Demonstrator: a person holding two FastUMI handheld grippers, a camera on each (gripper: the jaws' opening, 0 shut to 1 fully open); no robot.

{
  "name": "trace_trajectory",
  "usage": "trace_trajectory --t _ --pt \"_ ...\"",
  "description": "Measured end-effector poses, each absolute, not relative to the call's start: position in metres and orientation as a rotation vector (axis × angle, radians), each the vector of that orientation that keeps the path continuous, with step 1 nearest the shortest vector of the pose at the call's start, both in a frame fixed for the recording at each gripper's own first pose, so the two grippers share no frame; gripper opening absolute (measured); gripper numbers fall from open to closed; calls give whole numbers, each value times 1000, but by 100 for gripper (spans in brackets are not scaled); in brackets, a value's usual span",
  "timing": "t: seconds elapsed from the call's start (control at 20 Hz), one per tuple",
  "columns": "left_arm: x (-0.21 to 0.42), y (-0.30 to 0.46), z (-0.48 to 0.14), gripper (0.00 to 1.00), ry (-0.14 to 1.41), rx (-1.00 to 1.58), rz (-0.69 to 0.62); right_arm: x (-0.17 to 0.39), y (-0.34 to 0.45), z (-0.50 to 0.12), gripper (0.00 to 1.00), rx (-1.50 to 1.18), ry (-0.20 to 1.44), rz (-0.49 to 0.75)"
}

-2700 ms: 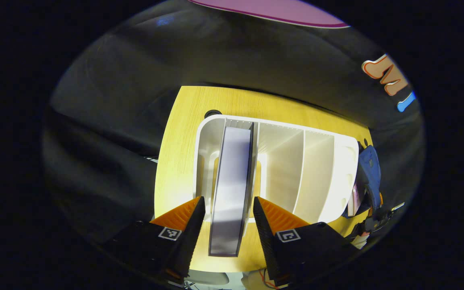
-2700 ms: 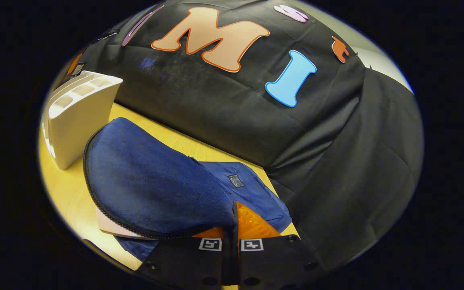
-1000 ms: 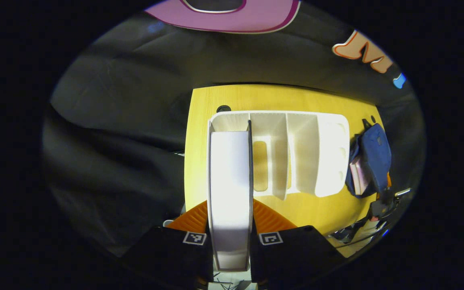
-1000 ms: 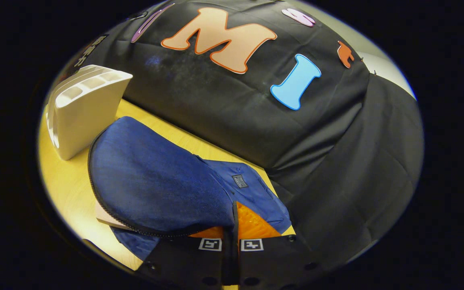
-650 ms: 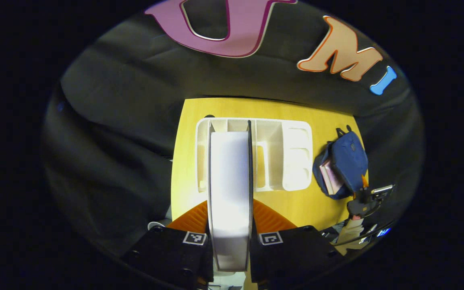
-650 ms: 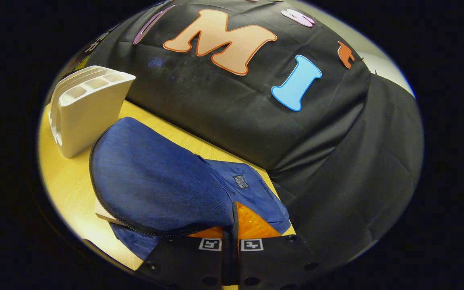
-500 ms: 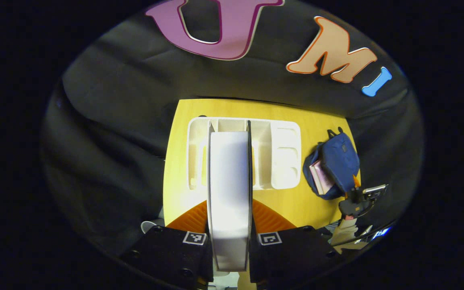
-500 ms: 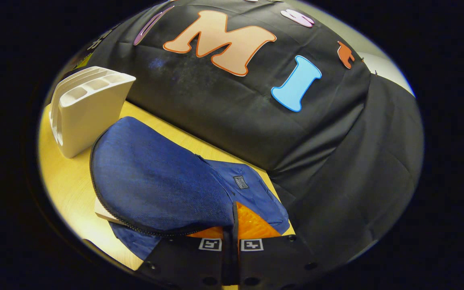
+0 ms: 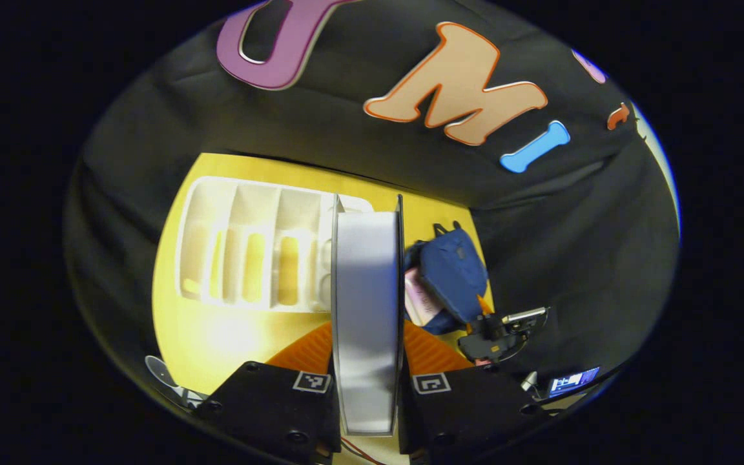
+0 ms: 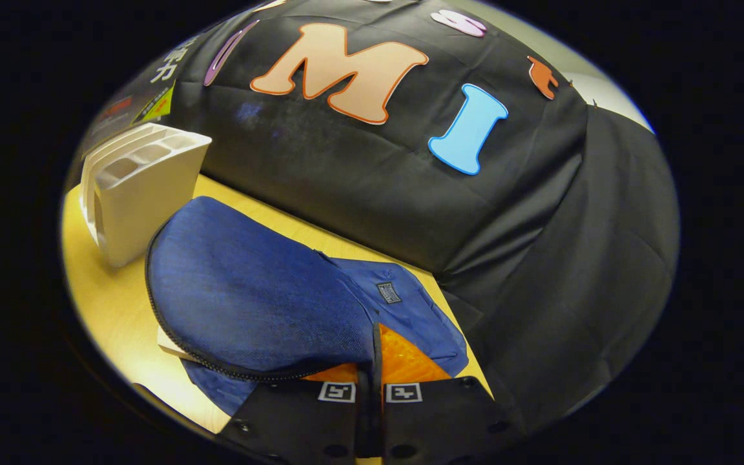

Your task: Open the schoolbag, grab two books from the bookshelf and put them into the schoolbag.

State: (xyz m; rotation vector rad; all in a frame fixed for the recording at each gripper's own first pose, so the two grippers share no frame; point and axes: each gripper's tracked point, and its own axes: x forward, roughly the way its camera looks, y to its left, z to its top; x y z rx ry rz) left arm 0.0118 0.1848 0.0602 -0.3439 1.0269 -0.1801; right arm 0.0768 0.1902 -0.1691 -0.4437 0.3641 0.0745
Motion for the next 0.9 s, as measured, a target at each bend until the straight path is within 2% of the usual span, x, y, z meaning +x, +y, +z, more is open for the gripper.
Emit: trace_trajectory --t 0.3,0.55,0.9 --pt "23 107 -13 33 1023 -511 -292 78 185 -163 3 -366 370 83" --pt "38 87 -71 32 1006 -611 -244 83 177 -159 3 -212 388 64" --pt "57 46 -112 33 940 -791 -273 83 179 -159 3 -184 390 98"
